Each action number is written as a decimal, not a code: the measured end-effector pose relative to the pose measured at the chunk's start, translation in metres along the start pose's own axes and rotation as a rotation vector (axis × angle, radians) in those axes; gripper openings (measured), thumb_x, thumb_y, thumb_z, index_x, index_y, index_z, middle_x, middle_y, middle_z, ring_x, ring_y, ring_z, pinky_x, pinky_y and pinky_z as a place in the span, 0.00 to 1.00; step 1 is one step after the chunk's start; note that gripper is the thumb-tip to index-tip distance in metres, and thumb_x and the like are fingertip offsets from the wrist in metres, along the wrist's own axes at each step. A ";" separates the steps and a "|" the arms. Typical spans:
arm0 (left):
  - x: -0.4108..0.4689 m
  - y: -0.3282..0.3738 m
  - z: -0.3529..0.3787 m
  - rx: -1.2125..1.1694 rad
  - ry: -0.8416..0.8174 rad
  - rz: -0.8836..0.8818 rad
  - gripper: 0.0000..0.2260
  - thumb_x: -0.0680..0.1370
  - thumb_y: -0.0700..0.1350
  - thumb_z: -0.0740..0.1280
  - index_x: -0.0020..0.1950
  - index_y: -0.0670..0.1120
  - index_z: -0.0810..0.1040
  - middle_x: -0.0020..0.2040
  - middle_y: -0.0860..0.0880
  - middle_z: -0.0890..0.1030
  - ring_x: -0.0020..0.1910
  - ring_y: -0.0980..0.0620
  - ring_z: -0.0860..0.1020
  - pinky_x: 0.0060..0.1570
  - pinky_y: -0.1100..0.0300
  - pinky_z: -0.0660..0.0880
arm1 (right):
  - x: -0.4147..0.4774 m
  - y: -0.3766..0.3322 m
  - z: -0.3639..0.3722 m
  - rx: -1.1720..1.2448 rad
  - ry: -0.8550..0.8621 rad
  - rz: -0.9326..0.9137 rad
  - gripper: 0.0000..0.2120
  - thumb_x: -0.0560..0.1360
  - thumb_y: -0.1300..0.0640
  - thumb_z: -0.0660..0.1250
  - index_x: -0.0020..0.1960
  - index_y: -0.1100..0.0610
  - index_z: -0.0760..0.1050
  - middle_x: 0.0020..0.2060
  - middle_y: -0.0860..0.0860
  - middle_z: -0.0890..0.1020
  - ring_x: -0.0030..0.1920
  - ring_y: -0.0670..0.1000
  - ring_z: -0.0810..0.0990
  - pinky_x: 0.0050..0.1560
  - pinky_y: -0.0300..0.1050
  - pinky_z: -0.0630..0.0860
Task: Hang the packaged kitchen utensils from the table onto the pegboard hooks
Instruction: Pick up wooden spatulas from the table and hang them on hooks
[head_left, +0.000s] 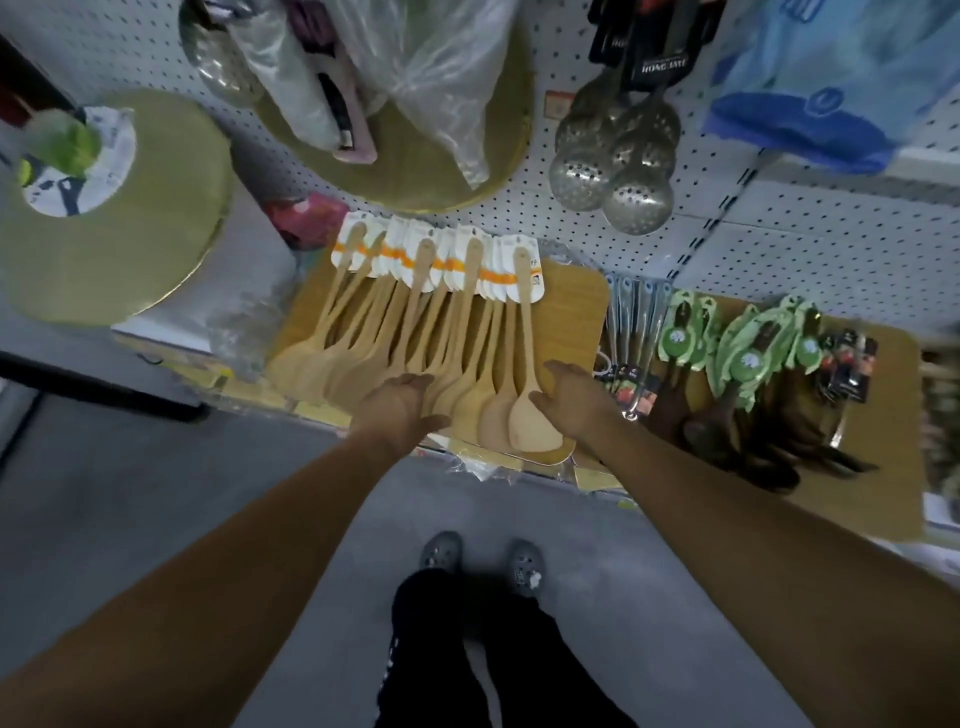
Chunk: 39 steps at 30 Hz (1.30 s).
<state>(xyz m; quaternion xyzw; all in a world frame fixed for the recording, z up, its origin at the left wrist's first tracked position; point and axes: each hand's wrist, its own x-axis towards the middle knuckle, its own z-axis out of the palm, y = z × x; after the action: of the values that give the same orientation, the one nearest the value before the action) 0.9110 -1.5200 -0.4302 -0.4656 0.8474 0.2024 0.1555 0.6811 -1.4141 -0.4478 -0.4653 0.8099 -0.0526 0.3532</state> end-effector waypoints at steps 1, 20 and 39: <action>0.012 0.002 0.004 -0.009 -0.009 0.010 0.30 0.76 0.60 0.67 0.74 0.48 0.66 0.71 0.46 0.73 0.70 0.46 0.70 0.67 0.52 0.70 | 0.005 0.003 0.003 0.010 0.002 0.021 0.27 0.81 0.48 0.62 0.75 0.59 0.63 0.69 0.62 0.72 0.68 0.63 0.73 0.65 0.55 0.73; 0.150 0.034 0.060 -0.536 -0.004 0.057 0.11 0.75 0.43 0.72 0.56 0.42 0.80 0.49 0.47 0.81 0.53 0.48 0.79 0.54 0.56 0.76 | 0.115 0.011 0.058 0.232 0.113 0.224 0.15 0.79 0.55 0.65 0.65 0.59 0.76 0.59 0.59 0.81 0.61 0.61 0.78 0.49 0.43 0.69; 0.179 0.072 0.090 -0.677 -0.079 -0.223 0.14 0.75 0.45 0.71 0.60 0.43 0.81 0.59 0.47 0.82 0.58 0.49 0.79 0.49 0.65 0.71 | 0.129 0.014 0.051 0.940 0.014 0.559 0.08 0.75 0.67 0.72 0.47 0.56 0.77 0.38 0.58 0.82 0.33 0.55 0.81 0.39 0.51 0.84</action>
<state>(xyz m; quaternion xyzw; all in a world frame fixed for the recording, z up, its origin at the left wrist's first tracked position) 0.7638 -1.5715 -0.5753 -0.5722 0.6695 0.4713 0.0460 0.6621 -1.4959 -0.5587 -0.0240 0.7944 -0.3159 0.5182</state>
